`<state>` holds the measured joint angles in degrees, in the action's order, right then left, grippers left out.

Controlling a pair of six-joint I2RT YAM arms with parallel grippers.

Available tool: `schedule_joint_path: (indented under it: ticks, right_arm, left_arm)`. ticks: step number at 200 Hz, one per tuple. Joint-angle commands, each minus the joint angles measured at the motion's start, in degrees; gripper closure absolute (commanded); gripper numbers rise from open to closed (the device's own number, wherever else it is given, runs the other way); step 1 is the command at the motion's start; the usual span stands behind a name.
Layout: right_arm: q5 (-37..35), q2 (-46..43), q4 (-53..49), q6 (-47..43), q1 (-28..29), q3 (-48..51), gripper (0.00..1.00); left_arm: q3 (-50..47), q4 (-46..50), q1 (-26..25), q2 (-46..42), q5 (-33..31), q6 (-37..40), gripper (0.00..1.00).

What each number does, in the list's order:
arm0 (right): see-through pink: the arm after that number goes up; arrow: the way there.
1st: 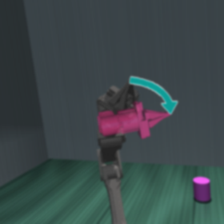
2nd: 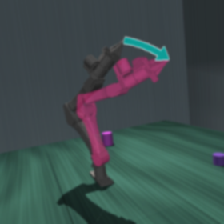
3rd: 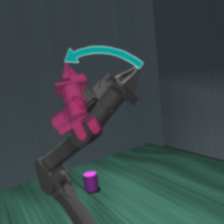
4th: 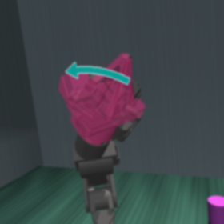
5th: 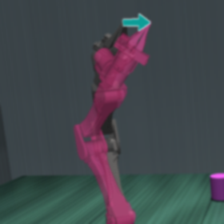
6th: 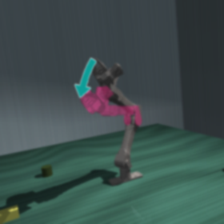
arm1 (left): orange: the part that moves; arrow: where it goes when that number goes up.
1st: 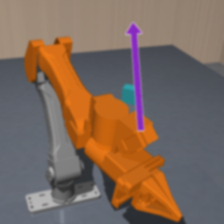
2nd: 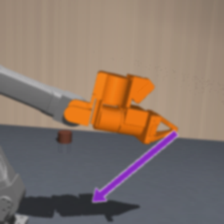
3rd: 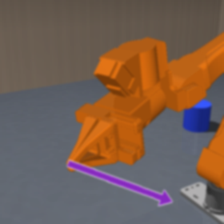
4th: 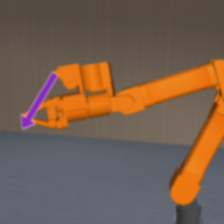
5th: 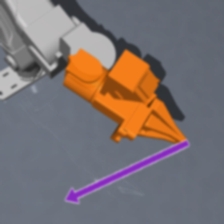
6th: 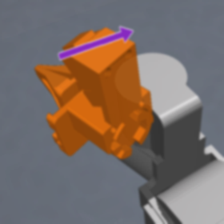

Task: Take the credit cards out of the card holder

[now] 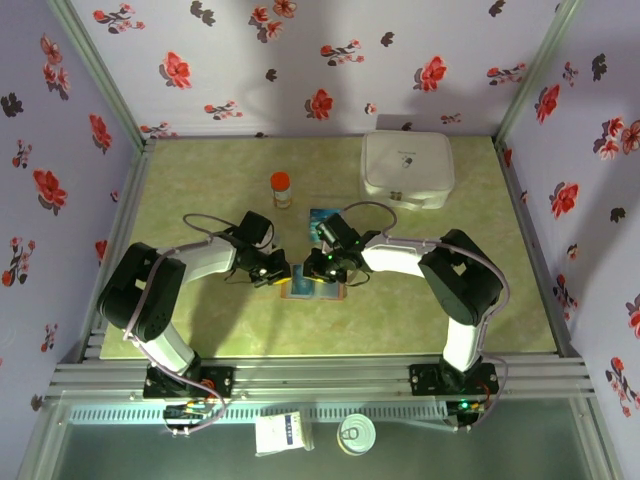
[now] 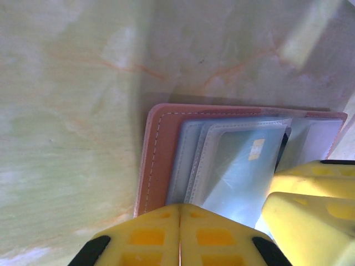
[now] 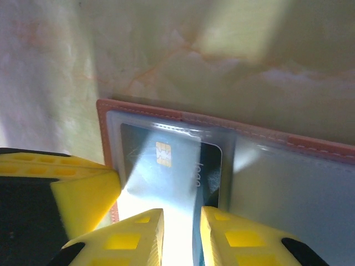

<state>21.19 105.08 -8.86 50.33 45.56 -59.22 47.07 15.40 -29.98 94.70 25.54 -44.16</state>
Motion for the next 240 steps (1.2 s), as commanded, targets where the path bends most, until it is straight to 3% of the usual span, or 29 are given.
schedule_joint_path:
  ticks: [1,88,135,182,240]
  right_arm:
    - [-3.7,-0.4,-5.7,-2.2,0.4,-0.4,0.74]
    - [-2.2,-5.7,0.7,-1.0,0.4,3.2,0.73]
    - [-5.1,-7.3,-2.7,-1.5,0.2,3.8,0.73]
    - [-3.5,-6.3,-1.0,-0.6,0.0,4.4,0.73]
    - [-3.0,-5.1,-0.6,-0.4,-0.2,4.9,0.73]
  left_arm:
    - [-1.1,1.4,0.4,-0.3,-0.8,0.7,0.92]
    - [0.9,2.8,0.4,-2.6,-0.6,0.3,0.92]
    - [1.8,3.5,-0.2,-4.4,-0.7,-0.5,0.93]
    - [4.1,3.1,-3.4,-1.3,-0.1,-0.9,0.95]
    - [4.5,3.3,-3.7,1.5,-1.6,-0.8,0.98]
